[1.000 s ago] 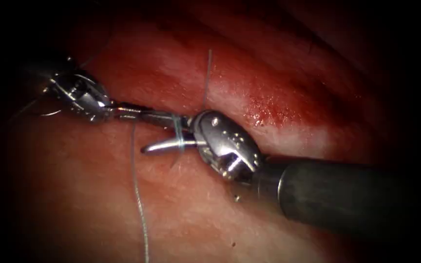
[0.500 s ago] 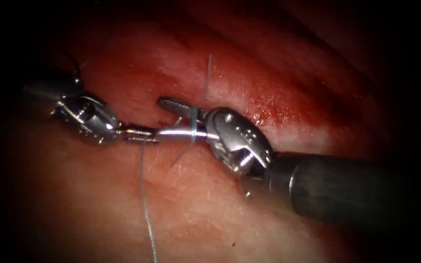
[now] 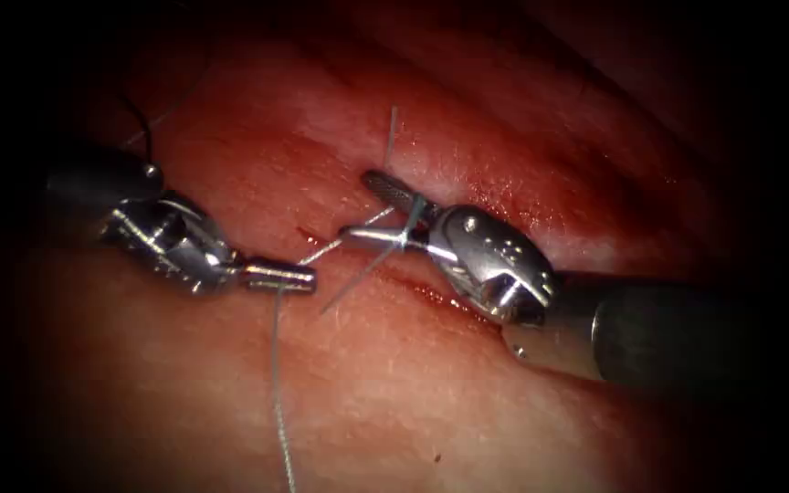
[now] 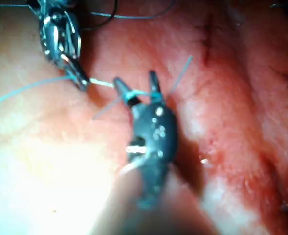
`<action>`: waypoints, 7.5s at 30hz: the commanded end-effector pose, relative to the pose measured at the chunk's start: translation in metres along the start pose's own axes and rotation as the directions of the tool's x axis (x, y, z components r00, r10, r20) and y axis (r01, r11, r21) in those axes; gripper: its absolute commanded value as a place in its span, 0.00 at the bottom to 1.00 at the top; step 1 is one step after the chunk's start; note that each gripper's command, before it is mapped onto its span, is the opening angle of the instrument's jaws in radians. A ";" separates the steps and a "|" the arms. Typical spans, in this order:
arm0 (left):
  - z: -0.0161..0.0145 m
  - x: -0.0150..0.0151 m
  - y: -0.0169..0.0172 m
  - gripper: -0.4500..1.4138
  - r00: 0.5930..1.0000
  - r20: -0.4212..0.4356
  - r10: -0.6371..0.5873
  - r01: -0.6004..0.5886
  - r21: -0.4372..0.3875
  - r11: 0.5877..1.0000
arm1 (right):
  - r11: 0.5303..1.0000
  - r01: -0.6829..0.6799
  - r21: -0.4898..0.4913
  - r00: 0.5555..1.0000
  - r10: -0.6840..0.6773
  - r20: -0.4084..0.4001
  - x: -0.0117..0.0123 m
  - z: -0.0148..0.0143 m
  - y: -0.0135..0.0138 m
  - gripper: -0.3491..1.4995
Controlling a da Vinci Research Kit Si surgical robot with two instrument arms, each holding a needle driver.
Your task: Wound Closure
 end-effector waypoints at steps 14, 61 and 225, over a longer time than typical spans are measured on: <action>0.0020 -0.0006 -0.0013 0.00 0.980 0.096 -0.173 0.167 0.066 0.984 | 0.974 -0.108 -0.197 0.984 0.133 0.122 -0.0016 0.0004 0.0016 0.57; -0.0013 -0.0135 -0.0121 0.00 0.868 0.215 -0.448 0.426 0.141 0.894 | 0.899 0.117 -0.423 0.985 -0.049 0.167 -0.0025 0.0029 -0.0051 0.00; -0.0026 -0.0011 0.0013 0.00 0.358 -0.182 -0.916 0.929 0.163 0.331 | 0.681 -0.070 0.729 0.997 0.078 0.023 0.0017 0.0065 -0.0047 0.00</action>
